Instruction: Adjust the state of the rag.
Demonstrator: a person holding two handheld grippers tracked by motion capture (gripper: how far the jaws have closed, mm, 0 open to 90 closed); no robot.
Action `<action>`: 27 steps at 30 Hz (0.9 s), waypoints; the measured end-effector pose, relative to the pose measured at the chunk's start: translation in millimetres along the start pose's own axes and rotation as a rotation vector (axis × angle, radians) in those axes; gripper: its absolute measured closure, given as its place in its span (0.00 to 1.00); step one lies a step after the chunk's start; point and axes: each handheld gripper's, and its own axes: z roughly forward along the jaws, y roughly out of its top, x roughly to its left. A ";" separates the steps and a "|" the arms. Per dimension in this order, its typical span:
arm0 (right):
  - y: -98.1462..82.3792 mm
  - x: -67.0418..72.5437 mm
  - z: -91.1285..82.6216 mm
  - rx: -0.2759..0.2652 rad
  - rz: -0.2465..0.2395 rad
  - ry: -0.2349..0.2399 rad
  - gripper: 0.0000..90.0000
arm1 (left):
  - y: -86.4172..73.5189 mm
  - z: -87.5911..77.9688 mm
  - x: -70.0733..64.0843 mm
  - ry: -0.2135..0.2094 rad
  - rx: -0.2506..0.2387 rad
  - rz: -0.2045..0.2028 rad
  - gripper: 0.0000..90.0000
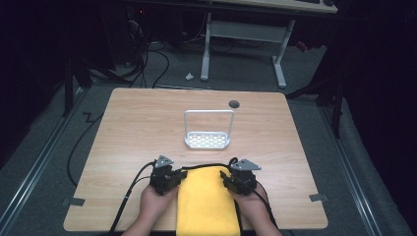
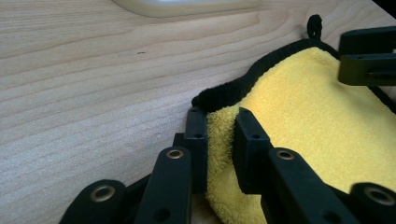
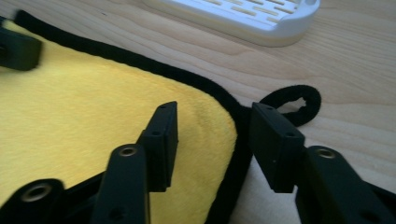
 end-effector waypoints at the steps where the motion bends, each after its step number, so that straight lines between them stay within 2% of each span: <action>1: 0.4 -0.2 2.4 0.007 -0.005 -0.008 0.55 | -0.1 0.0 0.1 -0.001 0.000 0.000 0.86; 3: 0.2 -1.1 7.3 0.024 0.002 0.009 0.53 | -0.3 0.0 -0.2 0.000 -0.001 0.003 0.85; 10: -1.3 2.6 6.2 0.032 -0.008 0.002 0.56 | -0.7 -0.2 -0.4 -0.006 -0.002 0.010 0.84; 18: -4.4 8.8 2.9 0.023 -0.019 0.008 0.76 | -1.6 -0.9 -1.2 -0.009 -0.001 0.011 0.83; 27: -6.0 11.6 2.2 0.011 -0.038 0.030 0.88 | -1.8 -1.0 -1.7 0.000 -0.002 0.012 0.84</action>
